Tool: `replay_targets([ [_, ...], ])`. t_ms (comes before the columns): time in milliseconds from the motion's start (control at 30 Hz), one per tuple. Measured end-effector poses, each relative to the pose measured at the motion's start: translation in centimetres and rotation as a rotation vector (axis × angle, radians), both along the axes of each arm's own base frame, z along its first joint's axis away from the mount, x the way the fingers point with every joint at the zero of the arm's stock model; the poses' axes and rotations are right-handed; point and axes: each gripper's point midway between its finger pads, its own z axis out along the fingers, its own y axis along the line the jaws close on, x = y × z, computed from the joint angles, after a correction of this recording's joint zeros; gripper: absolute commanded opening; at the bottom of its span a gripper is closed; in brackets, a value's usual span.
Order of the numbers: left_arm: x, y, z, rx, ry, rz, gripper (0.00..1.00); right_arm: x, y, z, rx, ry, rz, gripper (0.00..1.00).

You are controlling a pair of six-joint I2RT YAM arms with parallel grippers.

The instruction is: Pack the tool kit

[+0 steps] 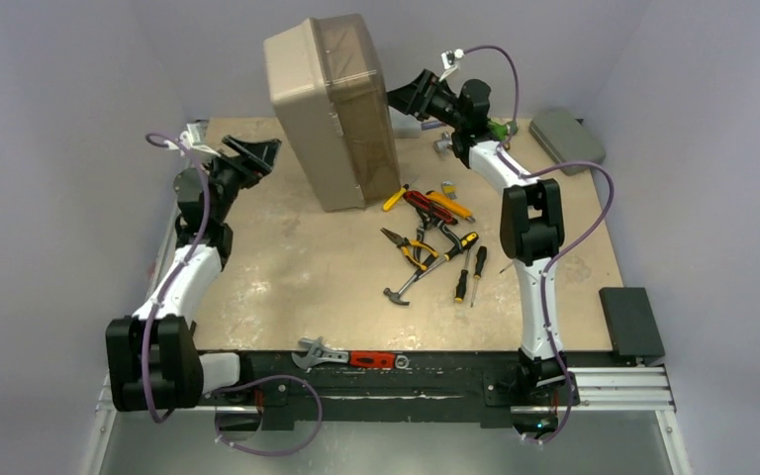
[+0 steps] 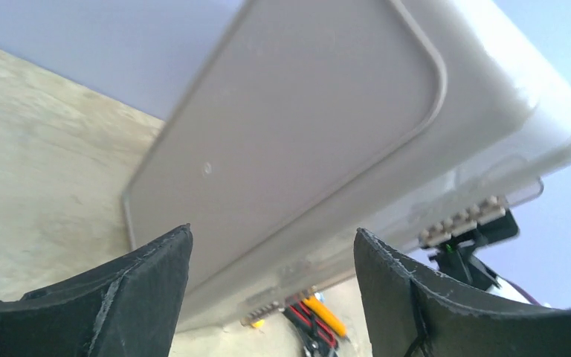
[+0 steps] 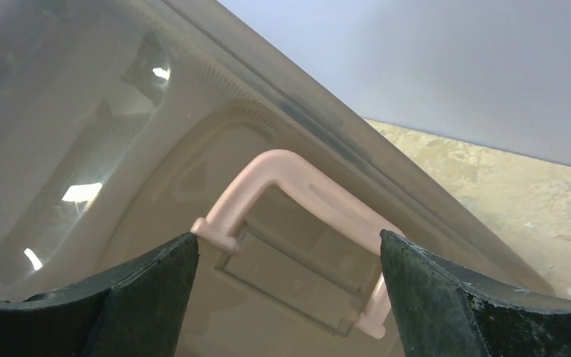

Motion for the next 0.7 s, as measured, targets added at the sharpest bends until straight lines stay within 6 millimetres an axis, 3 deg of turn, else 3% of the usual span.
replay_targets([
  [100,-0.3,1.6,2.3,0.04,0.017,0.077,0.79,-0.2,0.5,0.4,-0.007,0.018,0.014,0.91],
  [300,-1.3,3.0,5.4,0.107,0.064,0.157,0.85,-0.1,0.6,2.8,-0.013,0.003,0.012,0.91],
  [567,0.0,2.9,16.3,0.142,-0.04,0.142,0.94,0.2,0.7,2.1,-0.024,0.049,0.007,0.9],
  [633,0.8,2.5,17.4,0.14,-0.049,0.116,0.95,0.1,0.7,2.4,-0.027,0.054,0.007,0.9],
  [700,1.9,2.0,17.0,0.131,-0.032,0.084,0.95,0.1,0.8,2.5,-0.036,0.059,0.007,0.9],
])
